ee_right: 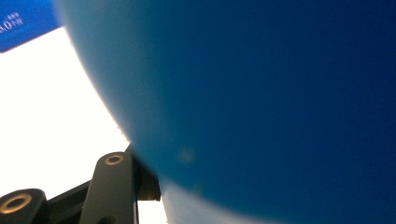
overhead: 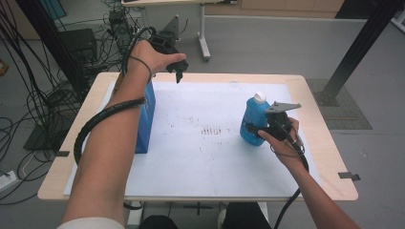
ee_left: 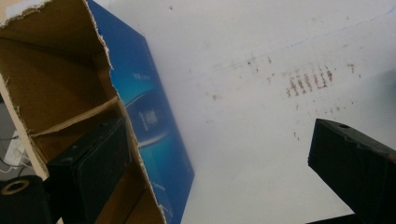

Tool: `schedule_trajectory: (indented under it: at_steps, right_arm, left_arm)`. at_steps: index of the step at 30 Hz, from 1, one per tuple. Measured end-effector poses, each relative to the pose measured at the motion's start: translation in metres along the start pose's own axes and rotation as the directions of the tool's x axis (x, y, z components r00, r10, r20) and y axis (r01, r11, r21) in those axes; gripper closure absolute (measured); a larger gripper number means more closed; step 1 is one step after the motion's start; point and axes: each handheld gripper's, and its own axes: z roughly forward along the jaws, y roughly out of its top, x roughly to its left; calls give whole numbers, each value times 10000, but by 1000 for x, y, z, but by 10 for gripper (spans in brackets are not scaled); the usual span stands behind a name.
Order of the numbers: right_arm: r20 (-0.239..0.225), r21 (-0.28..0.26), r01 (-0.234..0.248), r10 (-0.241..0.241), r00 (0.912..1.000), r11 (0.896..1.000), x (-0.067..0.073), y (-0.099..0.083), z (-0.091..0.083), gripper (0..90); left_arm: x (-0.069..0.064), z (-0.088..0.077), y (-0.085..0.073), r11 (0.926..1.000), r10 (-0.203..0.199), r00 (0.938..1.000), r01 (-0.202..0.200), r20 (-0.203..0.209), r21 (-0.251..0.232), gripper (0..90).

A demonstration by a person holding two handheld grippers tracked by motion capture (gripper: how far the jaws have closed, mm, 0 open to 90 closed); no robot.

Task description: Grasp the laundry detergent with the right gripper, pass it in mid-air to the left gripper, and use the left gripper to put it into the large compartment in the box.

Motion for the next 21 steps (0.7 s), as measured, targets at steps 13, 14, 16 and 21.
schedule_trajectory:
  at_steps: [13, 14, 16, 21]
  right_arm:
    - [-1011, 765, 672, -593, 9931, 9948, -22, 73, -10, 438]
    - [-1115, 738, 765, -680, 9914, 9943, -23, 78, -9, 438]
    - [-1402, 703, 880, -775, 9871, 9936, -24, 90, -9, 438]
    - [-2050, 721, 1469, -1295, 9702, 9865, -18, 115, 0, 437]
  left_arm:
    - [-12, -43, -7, 9763, 2131, 9770, -2133, -102, -378, 61]
    - [-13, -47, -7, 9724, 2297, 9732, -2299, -112, -387, 61]
    - [-14, -54, -8, 9634, 2642, 9643, -2648, -190, -426, 61]
    - [-16, -67, -11, 9378, 3432, 9385, -3446, -369, -416, 60]
